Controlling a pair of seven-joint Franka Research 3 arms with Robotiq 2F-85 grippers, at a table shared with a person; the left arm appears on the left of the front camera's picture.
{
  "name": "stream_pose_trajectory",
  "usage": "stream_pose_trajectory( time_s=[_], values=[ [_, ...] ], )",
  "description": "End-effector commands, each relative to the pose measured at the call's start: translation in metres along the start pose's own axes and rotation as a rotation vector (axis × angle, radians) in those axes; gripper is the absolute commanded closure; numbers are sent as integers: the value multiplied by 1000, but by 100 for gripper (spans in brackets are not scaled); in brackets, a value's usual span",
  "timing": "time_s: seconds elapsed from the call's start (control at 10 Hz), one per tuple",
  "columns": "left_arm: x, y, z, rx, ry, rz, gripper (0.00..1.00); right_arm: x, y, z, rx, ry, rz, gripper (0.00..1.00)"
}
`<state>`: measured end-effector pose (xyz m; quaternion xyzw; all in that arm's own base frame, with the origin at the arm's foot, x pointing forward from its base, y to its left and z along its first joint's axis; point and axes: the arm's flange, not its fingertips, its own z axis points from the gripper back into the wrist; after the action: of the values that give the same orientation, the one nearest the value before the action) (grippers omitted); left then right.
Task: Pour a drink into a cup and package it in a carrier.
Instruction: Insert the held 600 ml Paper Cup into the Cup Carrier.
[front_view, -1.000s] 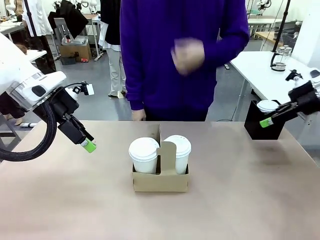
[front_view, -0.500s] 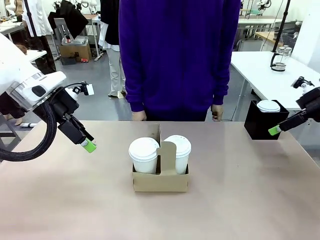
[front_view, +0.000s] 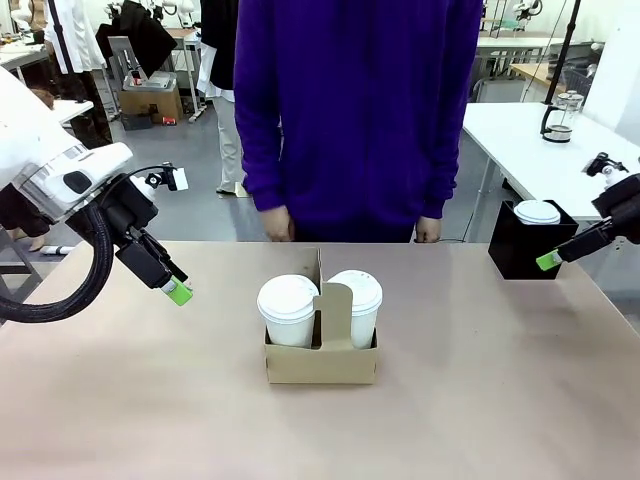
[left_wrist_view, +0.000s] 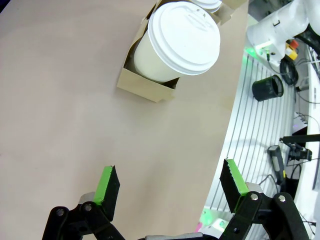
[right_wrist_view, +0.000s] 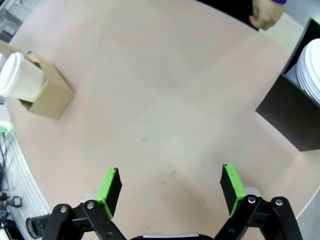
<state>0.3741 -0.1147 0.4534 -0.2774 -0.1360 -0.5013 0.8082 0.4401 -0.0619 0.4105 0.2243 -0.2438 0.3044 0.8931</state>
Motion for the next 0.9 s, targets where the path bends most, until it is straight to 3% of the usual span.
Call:
stream_pose_trajectory(
  time_s=[0.0, 0.8],
  values=[
    [0, 0, 1, -6, -8, -4, 0, 3, -4, 1, -8, -6, 9, 0],
    [0, 0, 1, -6, -8, -4, 0, 3, -4, 1, -8, -6, 9, 0]
  ],
)
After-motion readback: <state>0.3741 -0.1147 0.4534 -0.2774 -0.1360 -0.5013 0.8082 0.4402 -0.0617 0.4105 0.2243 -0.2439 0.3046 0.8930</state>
